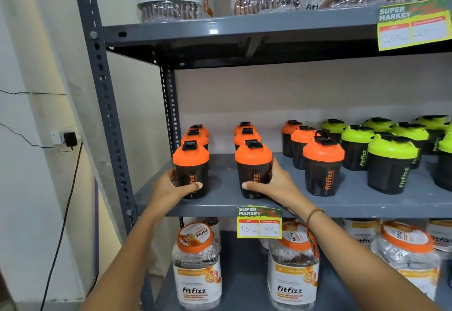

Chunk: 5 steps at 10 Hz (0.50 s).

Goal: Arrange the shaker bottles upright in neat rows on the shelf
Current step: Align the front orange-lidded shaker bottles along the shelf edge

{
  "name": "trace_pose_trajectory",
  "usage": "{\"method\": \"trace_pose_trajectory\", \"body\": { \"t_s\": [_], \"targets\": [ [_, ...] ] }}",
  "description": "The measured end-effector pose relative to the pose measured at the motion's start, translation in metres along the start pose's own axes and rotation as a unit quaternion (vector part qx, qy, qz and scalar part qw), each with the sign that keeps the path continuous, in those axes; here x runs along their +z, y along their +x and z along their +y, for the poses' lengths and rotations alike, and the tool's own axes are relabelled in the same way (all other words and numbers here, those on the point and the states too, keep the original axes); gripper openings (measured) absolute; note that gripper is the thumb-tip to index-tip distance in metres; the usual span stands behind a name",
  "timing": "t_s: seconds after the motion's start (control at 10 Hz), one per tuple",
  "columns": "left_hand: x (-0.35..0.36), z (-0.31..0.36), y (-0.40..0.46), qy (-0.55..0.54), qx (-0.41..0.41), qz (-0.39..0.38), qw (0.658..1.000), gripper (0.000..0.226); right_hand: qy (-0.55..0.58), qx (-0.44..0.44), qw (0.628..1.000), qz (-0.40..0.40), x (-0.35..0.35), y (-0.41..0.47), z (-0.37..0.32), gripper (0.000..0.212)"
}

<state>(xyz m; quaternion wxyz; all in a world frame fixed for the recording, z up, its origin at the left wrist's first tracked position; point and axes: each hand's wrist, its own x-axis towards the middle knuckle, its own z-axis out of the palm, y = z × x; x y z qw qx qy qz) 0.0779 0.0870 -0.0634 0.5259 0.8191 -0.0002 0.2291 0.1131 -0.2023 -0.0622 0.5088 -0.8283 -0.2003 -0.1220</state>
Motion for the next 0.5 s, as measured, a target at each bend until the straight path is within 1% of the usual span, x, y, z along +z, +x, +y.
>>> {"method": "trace_pose_trajectory", "body": {
  "t_s": [0.1,0.2,0.3,0.4,0.5],
  "targets": [
    [-0.001,0.003,-0.002,-0.008,-0.002,-0.005,1.000,0.071,-0.003,0.002,1.000,0.006,0.001,0.001,0.000,0.099],
    [-0.002,0.006,-0.003,-0.022,0.000,-0.015,1.000,0.089,0.013,-0.011,1.000,0.009,0.001,0.001,0.000,0.111],
    [-0.002,0.010,-0.007,-0.030,0.008,-0.016,0.999,0.095,0.034,-0.021,0.999,0.014,0.001,0.002,-0.001,0.118],
    [-0.001,0.015,-0.014,-0.028,0.022,-0.013,0.999,0.099,0.024,-0.015,0.999,0.036,0.002,0.000,-0.003,0.129],
    [0.004,0.023,-0.028,-0.004,0.010,0.031,0.999,0.121,0.027,-0.010,0.998,0.054,0.003,-0.007,-0.008,0.128]
  ]
}}
